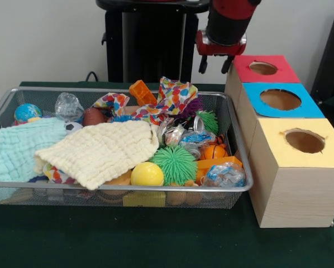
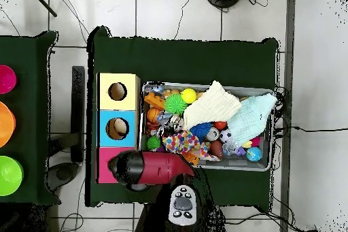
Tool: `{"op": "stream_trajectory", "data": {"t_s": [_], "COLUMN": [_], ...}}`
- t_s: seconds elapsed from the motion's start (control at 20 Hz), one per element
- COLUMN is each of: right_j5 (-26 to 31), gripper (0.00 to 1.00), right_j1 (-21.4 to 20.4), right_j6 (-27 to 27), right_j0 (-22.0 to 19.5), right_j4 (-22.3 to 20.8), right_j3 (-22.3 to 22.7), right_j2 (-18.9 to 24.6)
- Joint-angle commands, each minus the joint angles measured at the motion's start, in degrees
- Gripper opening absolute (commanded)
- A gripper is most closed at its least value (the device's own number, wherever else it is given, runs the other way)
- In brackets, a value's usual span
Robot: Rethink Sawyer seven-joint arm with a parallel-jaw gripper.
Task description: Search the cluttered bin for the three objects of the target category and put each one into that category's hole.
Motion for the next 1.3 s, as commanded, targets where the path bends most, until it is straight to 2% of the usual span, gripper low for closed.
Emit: {"op": "stream_trajectory", "data": {"t_s": [0.05, 0.4, 0.75, 1.3], "right_j5": [0.9, -0.2, -2.2, -3.2], "gripper": [1.00, 1.00, 1.00, 1.00], "right_j1": [-3.8, -1.2, 3.5, 7.4], "right_j6": [5.5, 5.8, 5.2, 3.7], "right_j0": [-2.0, -2.8, -4.1, -6.4], "right_j4": [2.3, 2.6, 1.5, -0.1], "right_j3": [-8.6, -10.5, -15.0, -18.7], "right_j2": [5.9, 7.6, 8.4, 9.5]}}
